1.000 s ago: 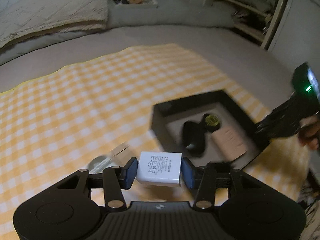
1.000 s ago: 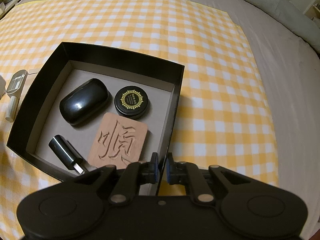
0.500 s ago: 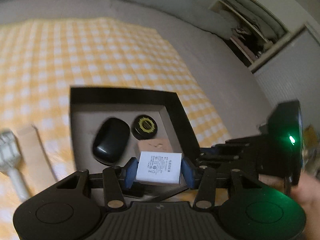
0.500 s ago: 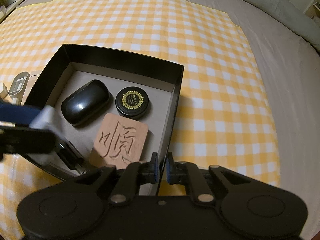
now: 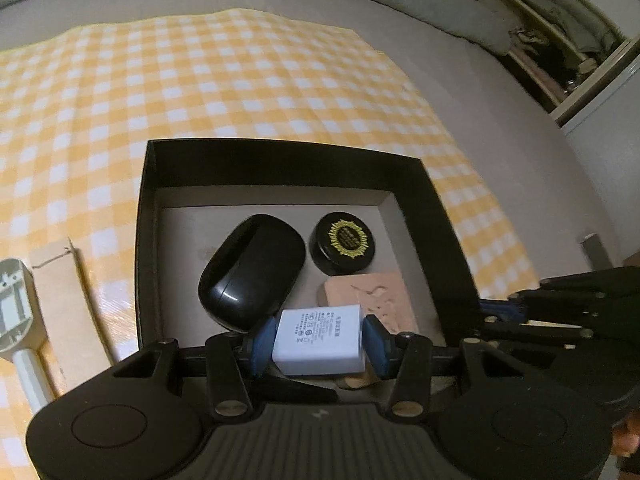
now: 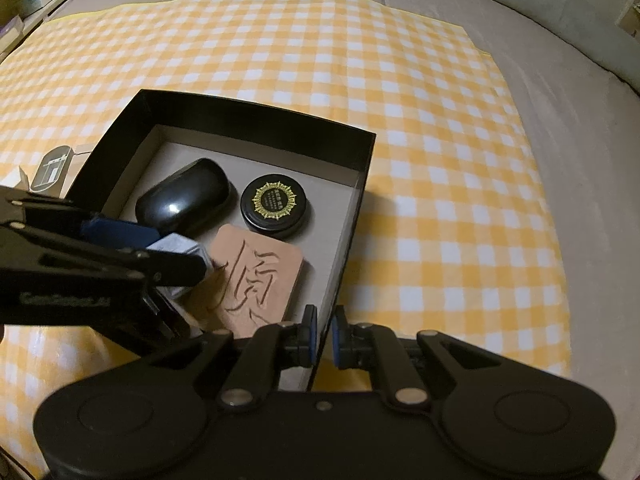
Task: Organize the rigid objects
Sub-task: 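Carry the white charger block into the box and release it, then move the left tool to the white-capped brown bottle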
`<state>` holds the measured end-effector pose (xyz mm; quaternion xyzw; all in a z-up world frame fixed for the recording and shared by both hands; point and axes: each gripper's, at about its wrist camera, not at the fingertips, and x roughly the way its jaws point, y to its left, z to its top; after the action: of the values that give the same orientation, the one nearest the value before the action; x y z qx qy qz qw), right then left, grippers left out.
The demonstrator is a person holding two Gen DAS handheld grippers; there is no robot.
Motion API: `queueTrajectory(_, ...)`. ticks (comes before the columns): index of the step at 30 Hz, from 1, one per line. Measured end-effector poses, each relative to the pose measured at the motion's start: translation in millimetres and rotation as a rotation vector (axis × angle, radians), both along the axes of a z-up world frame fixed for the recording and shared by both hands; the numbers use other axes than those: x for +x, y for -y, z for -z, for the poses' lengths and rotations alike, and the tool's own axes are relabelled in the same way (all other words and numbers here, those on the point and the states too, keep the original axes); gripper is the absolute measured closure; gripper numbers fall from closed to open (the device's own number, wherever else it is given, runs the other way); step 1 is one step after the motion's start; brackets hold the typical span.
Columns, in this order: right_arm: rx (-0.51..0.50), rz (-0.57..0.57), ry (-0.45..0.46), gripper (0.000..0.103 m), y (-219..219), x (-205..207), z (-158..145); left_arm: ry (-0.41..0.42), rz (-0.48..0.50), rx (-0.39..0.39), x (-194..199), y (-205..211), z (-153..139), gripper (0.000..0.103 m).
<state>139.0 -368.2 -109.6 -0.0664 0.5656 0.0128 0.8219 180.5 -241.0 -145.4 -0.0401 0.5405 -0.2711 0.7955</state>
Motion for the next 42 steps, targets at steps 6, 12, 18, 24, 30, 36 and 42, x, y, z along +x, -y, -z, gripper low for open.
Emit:
queueTrajectory(6,-0.002,-0.007,-0.008,0.096,-0.8,0.4,2.3,0.061,-0.007,0.077,-8.1,5.1,-6.5,0.053)
queueTrajectory(12,0.011,-0.003,-0.009,0.096,1.1,1.7,2.4,0.121,-0.040,0.130,-13.4,2.4,-17.6,0.041)
queueTrajectory(18,0.045,0.023,-0.017,0.096,6.3,4.0,6.1,0.136,-0.046,0.050,-24.1,-10.4,-41.4,0.021)
queueTrajectory(24,0.075,0.056,-0.022,0.096,9.9,6.3,8.8,0.137,-0.071,-0.004,-37.0,-30.3,-60.8,0.007)
queueTrajectory(30,0.066,0.052,-0.021,0.096,9.0,6.9,10.1,0.206,-0.075,0.035,-47.9,-46.7,-76.6,0.000)
queueTrajectory(36,0.064,0.058,-0.035,0.096,7.7,8.4,13.7,0.267,-0.081,0.074,-53.9,-70.9,-89.5,0.000)
queueTrajectory(42,0.033,0.039,-0.038,0.096,3.0,7.8,16.9,0.290,-0.098,0.109,-52.5,-99.4,-91.4,0.000)
